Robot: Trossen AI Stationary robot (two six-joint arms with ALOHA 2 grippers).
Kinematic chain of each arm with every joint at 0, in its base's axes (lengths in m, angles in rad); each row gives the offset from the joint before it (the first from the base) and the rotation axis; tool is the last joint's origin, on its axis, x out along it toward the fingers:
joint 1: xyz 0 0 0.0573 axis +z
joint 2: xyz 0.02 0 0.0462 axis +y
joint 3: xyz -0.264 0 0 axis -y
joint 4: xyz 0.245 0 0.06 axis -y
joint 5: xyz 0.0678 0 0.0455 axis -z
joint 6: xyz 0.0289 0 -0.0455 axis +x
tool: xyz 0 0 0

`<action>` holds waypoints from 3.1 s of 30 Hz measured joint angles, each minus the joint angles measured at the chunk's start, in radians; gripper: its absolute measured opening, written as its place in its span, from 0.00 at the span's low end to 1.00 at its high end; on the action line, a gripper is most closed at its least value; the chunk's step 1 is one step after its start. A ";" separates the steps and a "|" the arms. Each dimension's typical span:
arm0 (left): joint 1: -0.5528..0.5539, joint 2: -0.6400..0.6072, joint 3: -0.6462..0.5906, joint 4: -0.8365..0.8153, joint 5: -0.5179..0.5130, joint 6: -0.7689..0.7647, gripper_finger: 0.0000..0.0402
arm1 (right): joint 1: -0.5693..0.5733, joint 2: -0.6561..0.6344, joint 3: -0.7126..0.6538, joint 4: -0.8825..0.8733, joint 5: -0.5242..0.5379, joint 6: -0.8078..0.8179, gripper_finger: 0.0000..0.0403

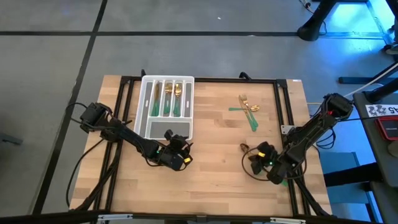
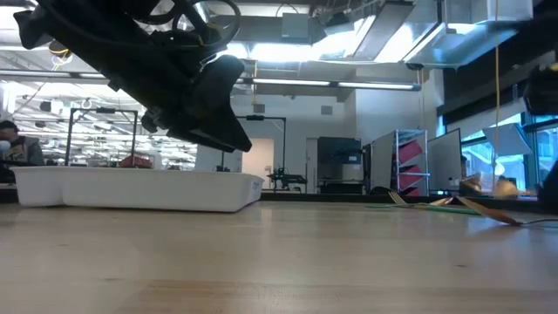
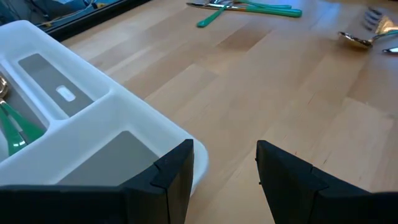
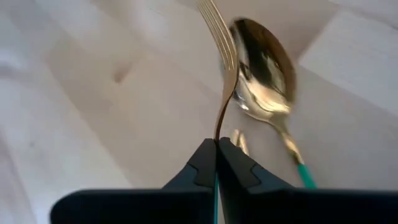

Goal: Sort silverware
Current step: Put the green fork into the white cutlery tray

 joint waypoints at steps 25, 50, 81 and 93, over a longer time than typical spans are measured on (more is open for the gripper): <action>-0.087 0.001 -0.212 0.791 0.424 0.690 0.41 | -0.197 0.043 0.043 1.088 0.156 -1.508 0.00; 0.141 0.001 -0.078 1.034 0.761 0.794 0.41 | -0.400 0.170 0.066 1.645 -0.271 -1.902 0.00; 0.201 0.133 0.072 1.062 0.761 0.723 0.40 | -0.411 0.169 0.067 1.660 -0.132 -1.943 0.00; 0.155 0.132 0.089 1.015 0.716 0.715 0.02 | -0.410 0.169 0.068 1.672 -0.149 -1.943 0.00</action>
